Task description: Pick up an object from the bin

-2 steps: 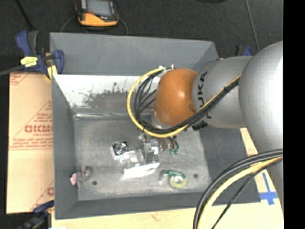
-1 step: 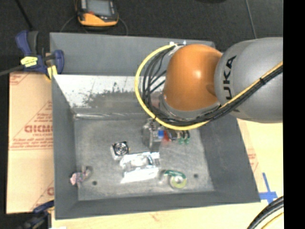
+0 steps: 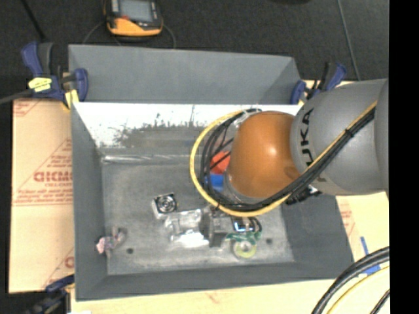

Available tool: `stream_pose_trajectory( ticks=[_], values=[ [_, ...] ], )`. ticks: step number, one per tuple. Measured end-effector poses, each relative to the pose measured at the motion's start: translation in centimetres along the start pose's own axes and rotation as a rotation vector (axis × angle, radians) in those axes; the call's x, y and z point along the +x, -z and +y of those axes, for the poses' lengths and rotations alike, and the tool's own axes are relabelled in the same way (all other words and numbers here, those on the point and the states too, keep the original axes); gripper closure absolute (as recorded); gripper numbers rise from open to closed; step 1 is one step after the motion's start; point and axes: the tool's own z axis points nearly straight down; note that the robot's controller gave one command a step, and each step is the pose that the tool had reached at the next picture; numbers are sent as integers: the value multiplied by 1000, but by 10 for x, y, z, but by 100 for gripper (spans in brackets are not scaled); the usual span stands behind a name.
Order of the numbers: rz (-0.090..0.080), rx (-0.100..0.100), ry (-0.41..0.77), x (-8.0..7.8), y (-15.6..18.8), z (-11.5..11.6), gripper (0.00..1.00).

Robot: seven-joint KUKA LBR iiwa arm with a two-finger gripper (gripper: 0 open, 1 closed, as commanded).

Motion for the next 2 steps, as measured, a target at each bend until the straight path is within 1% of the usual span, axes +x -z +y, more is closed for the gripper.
stream_pose_trajectory(
  ticks=[1, 2],
  values=[
    [-21, 10, 81, -8, -58, 20, 100],
    [-13, 2, 74, 12, -16, 30, 100]
  ],
)
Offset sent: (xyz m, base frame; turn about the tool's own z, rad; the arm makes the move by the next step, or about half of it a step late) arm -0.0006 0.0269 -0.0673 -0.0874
